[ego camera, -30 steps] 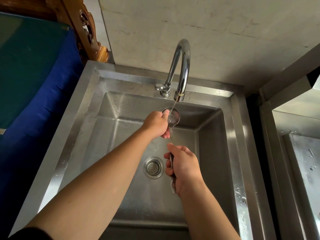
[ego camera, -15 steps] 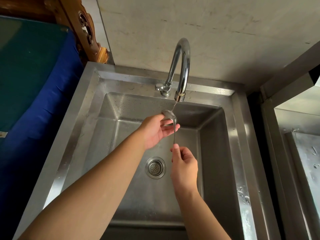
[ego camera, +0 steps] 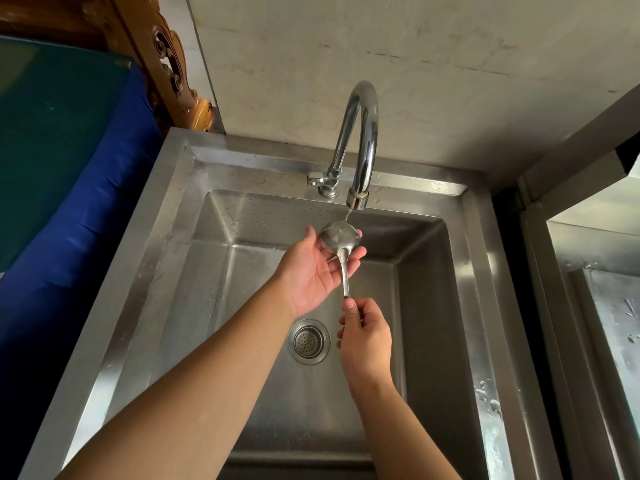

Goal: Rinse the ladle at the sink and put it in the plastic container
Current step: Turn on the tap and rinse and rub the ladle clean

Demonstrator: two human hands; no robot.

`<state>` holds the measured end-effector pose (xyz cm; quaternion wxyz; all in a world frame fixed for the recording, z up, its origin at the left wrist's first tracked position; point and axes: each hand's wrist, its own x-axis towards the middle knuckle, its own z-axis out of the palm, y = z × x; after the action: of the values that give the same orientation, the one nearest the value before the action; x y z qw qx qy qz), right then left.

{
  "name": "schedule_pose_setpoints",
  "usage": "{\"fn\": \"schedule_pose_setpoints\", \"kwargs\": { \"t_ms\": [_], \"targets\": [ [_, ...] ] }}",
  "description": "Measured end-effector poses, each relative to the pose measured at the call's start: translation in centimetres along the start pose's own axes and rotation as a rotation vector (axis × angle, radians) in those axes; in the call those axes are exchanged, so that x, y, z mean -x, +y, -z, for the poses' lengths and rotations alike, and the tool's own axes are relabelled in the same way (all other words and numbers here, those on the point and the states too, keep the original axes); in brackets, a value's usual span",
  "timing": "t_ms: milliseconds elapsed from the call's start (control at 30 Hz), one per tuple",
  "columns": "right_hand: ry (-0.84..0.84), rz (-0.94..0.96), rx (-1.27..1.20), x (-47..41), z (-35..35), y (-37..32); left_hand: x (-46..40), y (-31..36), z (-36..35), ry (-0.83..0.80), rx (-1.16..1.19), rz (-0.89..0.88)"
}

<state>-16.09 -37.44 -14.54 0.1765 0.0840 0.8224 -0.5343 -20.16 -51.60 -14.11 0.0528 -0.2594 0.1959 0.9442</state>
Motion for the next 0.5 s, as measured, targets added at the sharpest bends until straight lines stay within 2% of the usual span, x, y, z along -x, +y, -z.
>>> {"fn": "schedule_pose_setpoints", "kwargs": {
  "t_ms": [200,367,500],
  "targets": [
    [-0.083,-0.077,-0.073,-1.2,-0.4,1.2,0.0,-0.7,-0.7,-0.024,-0.386,-0.155],
    [-0.113,-0.089,-0.067,-1.6,-1.1,1.4,-0.4,-1.4,-0.9,0.089,-0.578,-0.281],
    [-0.041,0.001,0.058,-2.0,-1.7,1.1,-0.5,-1.3,-0.7,0.097,-0.548,-0.322]
  ]
}}
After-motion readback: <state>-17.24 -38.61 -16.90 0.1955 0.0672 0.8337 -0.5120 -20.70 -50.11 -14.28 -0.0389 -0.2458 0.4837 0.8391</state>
